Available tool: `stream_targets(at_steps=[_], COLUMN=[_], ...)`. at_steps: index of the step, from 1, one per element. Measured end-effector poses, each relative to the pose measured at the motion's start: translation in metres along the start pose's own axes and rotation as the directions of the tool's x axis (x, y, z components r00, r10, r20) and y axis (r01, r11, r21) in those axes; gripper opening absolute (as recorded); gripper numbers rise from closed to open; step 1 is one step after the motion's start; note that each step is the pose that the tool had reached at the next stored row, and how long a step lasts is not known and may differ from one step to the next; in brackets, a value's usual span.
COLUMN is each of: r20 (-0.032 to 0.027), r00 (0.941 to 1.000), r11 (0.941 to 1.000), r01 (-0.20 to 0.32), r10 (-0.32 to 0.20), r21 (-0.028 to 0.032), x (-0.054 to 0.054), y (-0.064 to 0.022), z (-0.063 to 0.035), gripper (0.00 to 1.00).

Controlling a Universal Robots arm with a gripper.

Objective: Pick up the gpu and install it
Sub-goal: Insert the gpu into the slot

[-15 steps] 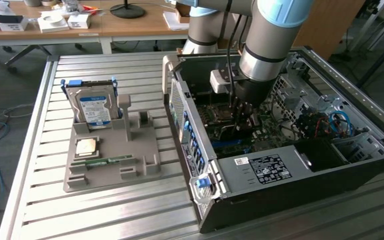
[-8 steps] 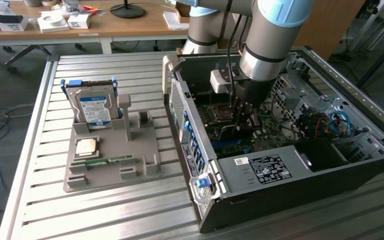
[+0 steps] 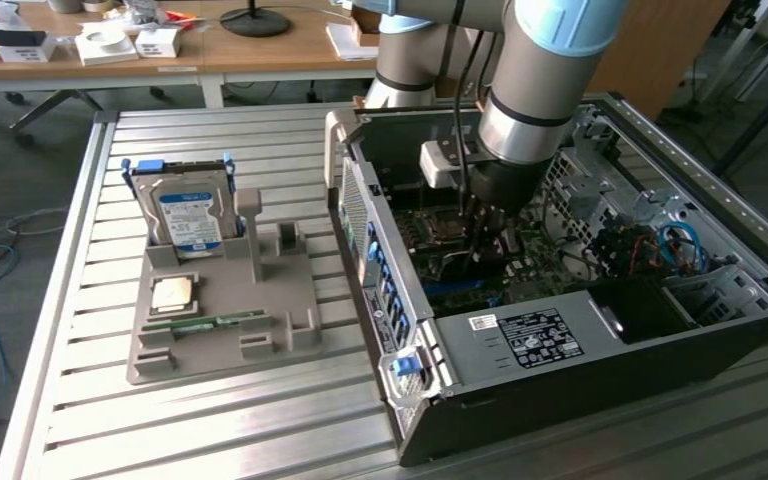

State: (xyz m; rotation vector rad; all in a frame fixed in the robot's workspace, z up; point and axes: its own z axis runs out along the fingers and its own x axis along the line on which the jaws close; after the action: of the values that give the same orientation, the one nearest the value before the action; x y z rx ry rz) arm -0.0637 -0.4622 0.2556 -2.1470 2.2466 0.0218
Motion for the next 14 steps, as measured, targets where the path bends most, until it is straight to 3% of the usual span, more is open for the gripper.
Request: stream_targets(at_steps=[14], r20=[0.0003], r00=[1.0], r11=[1.0], r01=[0.0], r10=[0.0], r21=[0.0001], x=[0.0], y=[0.0008], z=[0.0002], gripper=[0.26])
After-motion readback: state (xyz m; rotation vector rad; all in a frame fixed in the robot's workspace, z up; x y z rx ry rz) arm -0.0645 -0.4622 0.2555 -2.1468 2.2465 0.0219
